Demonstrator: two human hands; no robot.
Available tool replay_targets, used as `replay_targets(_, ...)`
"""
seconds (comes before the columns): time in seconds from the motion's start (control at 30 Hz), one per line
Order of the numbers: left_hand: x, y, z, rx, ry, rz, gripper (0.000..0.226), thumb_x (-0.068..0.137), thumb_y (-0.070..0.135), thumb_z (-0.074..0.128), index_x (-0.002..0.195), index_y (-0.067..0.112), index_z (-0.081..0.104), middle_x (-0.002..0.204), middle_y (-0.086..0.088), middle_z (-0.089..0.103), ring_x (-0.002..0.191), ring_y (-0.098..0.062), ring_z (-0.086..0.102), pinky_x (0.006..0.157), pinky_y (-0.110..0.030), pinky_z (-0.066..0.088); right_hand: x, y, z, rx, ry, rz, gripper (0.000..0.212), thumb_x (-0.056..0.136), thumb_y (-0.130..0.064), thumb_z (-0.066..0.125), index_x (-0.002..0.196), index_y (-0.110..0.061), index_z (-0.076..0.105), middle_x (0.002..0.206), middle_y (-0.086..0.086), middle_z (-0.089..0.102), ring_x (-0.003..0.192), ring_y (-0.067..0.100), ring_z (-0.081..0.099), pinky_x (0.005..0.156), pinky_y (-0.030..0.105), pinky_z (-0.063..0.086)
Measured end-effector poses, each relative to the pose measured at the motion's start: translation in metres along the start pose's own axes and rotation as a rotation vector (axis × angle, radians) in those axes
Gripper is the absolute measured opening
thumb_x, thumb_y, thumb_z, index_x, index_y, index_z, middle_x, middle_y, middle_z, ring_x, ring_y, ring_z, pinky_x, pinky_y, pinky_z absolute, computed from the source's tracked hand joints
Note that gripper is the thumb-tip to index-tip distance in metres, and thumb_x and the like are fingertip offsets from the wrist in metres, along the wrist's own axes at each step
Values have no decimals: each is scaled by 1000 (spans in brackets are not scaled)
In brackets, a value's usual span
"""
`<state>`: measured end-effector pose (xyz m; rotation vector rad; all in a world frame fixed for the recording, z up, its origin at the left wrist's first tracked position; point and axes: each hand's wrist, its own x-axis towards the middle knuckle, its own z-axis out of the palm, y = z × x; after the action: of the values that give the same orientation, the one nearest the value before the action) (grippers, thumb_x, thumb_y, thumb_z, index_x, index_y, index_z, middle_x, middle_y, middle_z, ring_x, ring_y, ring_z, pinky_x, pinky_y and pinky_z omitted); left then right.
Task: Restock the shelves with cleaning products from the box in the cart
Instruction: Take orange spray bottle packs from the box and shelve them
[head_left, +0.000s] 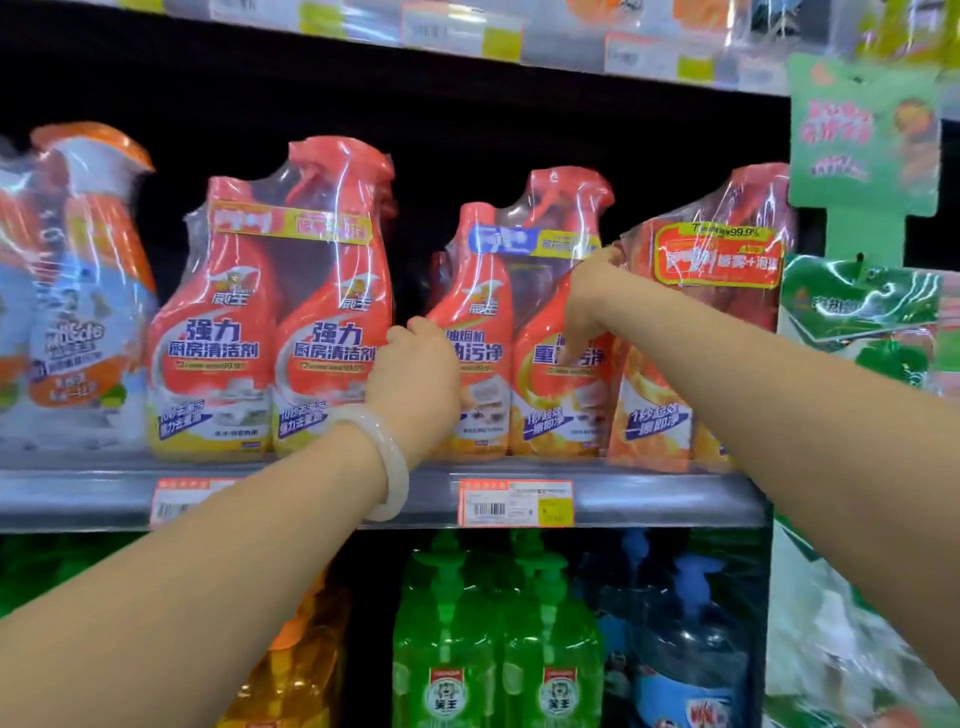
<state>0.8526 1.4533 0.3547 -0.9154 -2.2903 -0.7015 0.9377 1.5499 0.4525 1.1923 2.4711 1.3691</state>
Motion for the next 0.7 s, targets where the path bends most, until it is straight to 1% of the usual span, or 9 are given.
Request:
replay_targets(0.1,5,1,12,140,24,26,83,80,27,74,134,-9,23,128,-23,39,114,-33,47,91,-34,44,9,-10,9,-76,0,-19,83,86,-71,33,148,-15,29,151,13,32,136,38,35,111,61,22)
replay_targets(0.23,11,0,27,170,29,-7,104,75,31,79,141,-12,11,135,-27,34,117,-34,49,90,-32,47,23,-17,14,-67,68,4,86,84,-74,32,145,-13,34,143,16,43,127,39,47,110,61,24)
replay_targets(0.3,19,-1,35,162,23,-24,107,78,29,76,143,-13,1,143,-31,26,124,-34,47,92,-33,47,34,-23,21,38,102,59,89,86,-71,38,146,-6,29,142,25,40,123,42,50,110,57,28)
replay_targets(0.4,31,-4,46,148,-12,-64,110,78,27,76,144,-13,-2,149,-29,18,130,-35,40,97,-36,44,43,-30,26,257,179,148,79,94,-44,48,146,6,17,142,45,20,121,50,47,107,45,38)
replay_targets(0.47,37,-6,50,152,-38,-80,111,77,29,76,144,-14,-2,150,-28,17,132,-36,37,101,-36,41,39,-32,27,342,191,184,85,93,-45,51,147,8,12,142,45,17,125,50,42,103,42,41)
replay_targets(0.5,40,-6,53,156,-41,-87,111,78,31,75,144,-14,-1,150,-28,17,132,-36,37,101,-36,41,35,-32,27,381,183,181,90,90,-50,55,146,8,15,140,41,25,126,48,41,99,41,43)
replay_targets(0.57,41,-7,56,186,-33,-68,110,79,35,73,144,-14,-1,150,-28,17,131,-37,37,101,-35,41,31,-31,28,408,227,148,72,87,-53,57,132,1,42,105,21,49,113,35,51,90,37,45)
replay_targets(0.63,40,-6,54,186,-48,-79,108,81,34,72,144,-14,-1,151,-28,15,133,-36,35,100,-35,43,29,-33,28,418,238,136,49,88,-52,56,103,-5,50,74,9,39,96,27,53,90,36,46)
replay_targets(0.7,38,-5,51,223,-58,-54,100,86,35,65,144,-14,0,151,-31,12,135,-38,31,101,-36,42,27,-37,28,399,235,134,41,89,-49,56,99,-10,52,70,9,38,93,27,54,92,37,46)
